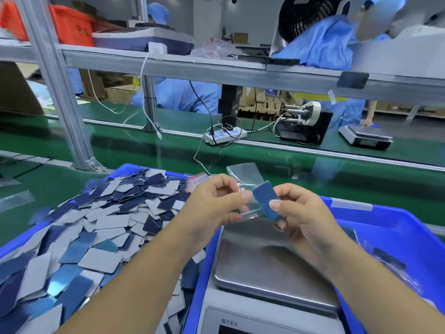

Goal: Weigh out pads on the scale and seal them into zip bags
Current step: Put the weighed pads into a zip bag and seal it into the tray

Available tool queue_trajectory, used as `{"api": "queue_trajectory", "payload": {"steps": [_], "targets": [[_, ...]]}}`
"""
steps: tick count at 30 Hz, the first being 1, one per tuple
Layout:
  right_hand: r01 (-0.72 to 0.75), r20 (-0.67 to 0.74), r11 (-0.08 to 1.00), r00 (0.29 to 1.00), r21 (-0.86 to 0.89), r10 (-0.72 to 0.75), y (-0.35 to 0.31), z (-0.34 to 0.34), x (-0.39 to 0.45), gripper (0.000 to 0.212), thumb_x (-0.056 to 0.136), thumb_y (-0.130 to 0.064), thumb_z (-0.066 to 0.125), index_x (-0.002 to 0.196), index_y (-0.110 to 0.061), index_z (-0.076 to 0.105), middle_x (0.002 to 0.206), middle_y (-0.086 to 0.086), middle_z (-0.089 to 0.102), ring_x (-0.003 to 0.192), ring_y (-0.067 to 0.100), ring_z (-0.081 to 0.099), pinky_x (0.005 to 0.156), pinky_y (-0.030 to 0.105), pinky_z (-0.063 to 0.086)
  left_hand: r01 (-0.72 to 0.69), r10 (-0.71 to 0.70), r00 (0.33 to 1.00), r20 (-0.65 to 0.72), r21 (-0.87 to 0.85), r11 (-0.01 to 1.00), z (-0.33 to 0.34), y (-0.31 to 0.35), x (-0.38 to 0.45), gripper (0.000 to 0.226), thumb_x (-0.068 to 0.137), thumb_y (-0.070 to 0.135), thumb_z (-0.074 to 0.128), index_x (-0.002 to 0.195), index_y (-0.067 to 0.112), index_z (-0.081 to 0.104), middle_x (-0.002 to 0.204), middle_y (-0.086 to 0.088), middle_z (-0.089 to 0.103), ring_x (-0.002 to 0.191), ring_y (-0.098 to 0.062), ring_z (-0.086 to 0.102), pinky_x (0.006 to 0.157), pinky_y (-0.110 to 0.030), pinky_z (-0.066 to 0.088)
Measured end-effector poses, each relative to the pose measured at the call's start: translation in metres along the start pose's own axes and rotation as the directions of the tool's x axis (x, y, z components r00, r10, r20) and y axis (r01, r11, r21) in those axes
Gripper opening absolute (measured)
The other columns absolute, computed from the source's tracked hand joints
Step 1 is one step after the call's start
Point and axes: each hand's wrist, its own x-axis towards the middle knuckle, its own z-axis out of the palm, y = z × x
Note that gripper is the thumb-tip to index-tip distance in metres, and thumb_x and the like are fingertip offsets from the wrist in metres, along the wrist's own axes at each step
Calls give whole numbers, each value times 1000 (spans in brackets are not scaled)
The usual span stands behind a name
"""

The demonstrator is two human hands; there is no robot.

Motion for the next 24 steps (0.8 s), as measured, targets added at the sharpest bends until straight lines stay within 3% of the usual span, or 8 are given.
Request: {"api": "queue_trajectory", "payload": {"steps": [3,5,9,14,16,18,21,24], "targets": [[40,5,999,999,18,-40,-2,1,-2,15,72,-7,68,76,-20,73,73,4,66,50,11,50,49,21,39,55,-58,998,33,88,995,0,1,-2,30,62,28,86,85,24,68,75,5,65,64,-11,59,59,-24,47],[55,30,998,998,-9,-55,-3,3,-5,17,72,-7,69,76,-22,73,75,6,67,53,11,53,50,21,41,34,-43,999,34,220,975,2,-2,-3,16,71,18,85,78,28,74,68,9,63,59,-6,54,58,-22,42],[105,51,986,994,-130,-99,-5,3,-8,16,70,-8,71,78,-22,73,78,10,68,60,17,52,50,22,41,16,-36,998,54,332,943,2,-4,-3,19,85,7,76,79,24,80,58,14,58,52,-3,44,56,-19,36],[149,86,962,987,-230,-133,-6,1,-10,14,71,-7,71,80,-17,72,77,9,69,60,17,51,52,21,43,-12,-62,989,137,481,877,2,-4,-7,9,92,14,69,93,10,77,64,-1,45,62,-17,36,60,-27,32],[168,93,949,985,-266,-148,-5,1,-10,15,71,-8,71,81,-18,73,90,4,74,65,16,54,53,21,43,33,-78,993,84,450,892,1,-4,-6,12,91,13,70,81,7,74,58,3,48,55,-14,40,56,-23,37],[191,73,941,981,-281,-177,-6,-1,-8,14,72,-9,70,82,-19,72,100,1,74,63,12,54,53,18,41,91,-106,994,41,271,958,-1,0,-4,28,89,8,71,63,16,70,56,3,51,48,-10,39,47,-18,35],[162,43,892,986,-422,-159,-11,-9,-5,14,72,-17,71,85,-23,71,72,-4,66,55,7,49,52,16,40,81,-80,997,-13,33,996,-6,4,1,32,78,25,75,68,5,52,59,2,49,46,-9,24,41,-17,25],[158,129,620,987,-768,-91,-8,-14,-5,17,77,-16,75,84,-30,69,68,-11,64,58,5,51,56,20,44,50,-50,997,-56,-10,999,-8,6,2,37,74,30,75,82,3,52,58,5,48,45,-8,25,40,-17,23]]}}
